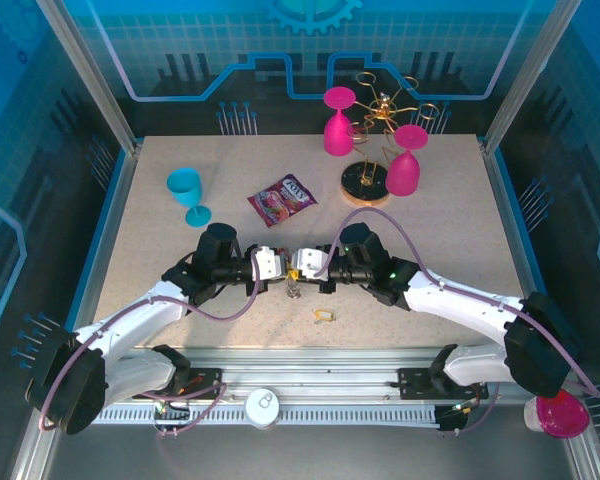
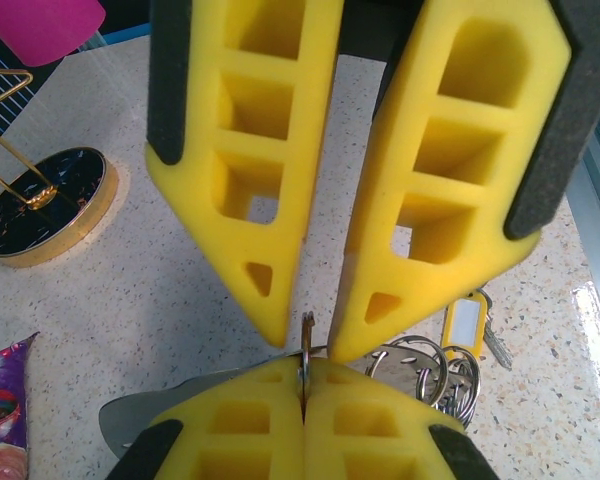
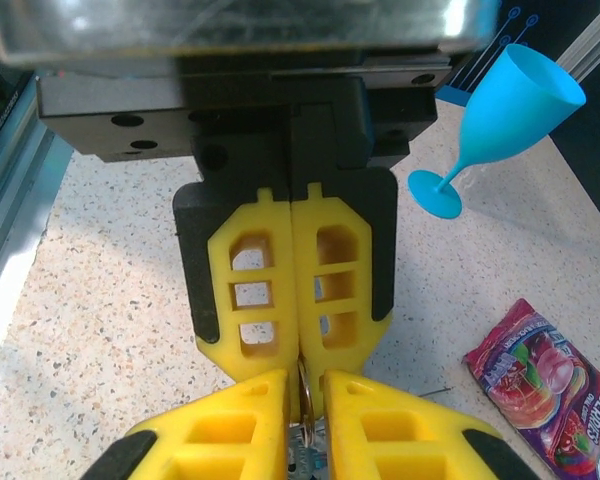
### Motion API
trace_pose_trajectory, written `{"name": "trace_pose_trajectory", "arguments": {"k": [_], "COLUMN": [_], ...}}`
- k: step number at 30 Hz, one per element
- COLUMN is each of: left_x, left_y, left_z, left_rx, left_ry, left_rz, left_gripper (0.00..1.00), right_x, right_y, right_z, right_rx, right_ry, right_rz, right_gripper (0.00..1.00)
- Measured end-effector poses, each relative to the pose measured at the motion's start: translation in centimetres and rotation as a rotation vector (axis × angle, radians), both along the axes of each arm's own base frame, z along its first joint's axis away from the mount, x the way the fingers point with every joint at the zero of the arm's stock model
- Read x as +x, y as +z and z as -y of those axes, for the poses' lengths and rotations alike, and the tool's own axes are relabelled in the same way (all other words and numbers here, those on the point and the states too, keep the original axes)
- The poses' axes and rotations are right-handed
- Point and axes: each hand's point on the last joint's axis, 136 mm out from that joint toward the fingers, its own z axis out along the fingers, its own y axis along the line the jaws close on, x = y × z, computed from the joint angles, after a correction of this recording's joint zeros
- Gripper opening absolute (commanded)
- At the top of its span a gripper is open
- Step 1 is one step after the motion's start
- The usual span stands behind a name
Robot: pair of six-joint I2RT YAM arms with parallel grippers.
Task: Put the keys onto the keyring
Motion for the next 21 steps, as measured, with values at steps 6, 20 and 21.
{"name": "trace_pose_trajectory", "arguments": {"k": [6,20,21], "left_x": [0.0,-0.07,-0.07], "left_y": [0.01,-0.03,-0.03], "left_z": [0.0,0.01,0.01], "left_rx": [0.0,0.0,0.0], "left_ry": [0.0,-0.003,-0.003], "left_rz": [0.0,-0.003,-0.002], "left_gripper": [0.0,0.06,0.07], "right_x": [0.03,0.28,0.3], "right_y": [-0.33,-0.82,-0.8], "right_z": [0.14,0.17,0.15], "right_rx": [-0.016,-0.036,-0.037], "right_ry": [-0.001,-0.003,-0.003], "right_rz": [0.004,0.012,0.011], "right_gripper": [0.17,0.0,0.0]}}
